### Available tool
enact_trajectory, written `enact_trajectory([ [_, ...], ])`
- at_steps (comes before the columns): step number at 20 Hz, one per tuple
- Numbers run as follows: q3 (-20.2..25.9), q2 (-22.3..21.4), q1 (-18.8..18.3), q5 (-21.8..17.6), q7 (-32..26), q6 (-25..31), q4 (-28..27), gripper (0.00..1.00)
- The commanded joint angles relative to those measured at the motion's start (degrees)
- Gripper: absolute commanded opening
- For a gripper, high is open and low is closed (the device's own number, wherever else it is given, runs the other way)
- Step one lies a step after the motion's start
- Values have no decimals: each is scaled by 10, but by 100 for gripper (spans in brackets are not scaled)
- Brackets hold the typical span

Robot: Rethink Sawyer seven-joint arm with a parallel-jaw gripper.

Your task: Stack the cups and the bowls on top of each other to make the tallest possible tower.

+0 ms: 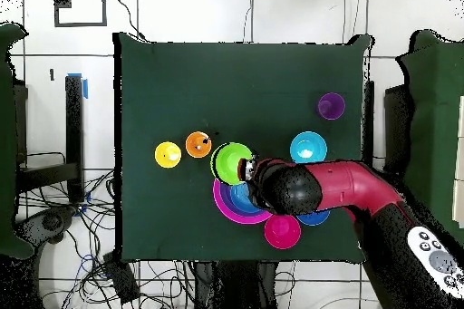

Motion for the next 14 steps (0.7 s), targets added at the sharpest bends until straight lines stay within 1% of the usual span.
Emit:
enact_trajectory([
  [1, 1, -14, -16, -45, -60, -3, 38, 0],
  [6, 2, -19, -34, -59, -63, -20, 52, 0],
  [11, 13, -41, -49, -58, -69, -18, 70, 0],
  [14, 18, -44, -58, -59, -75, -17, 76, 0],
])
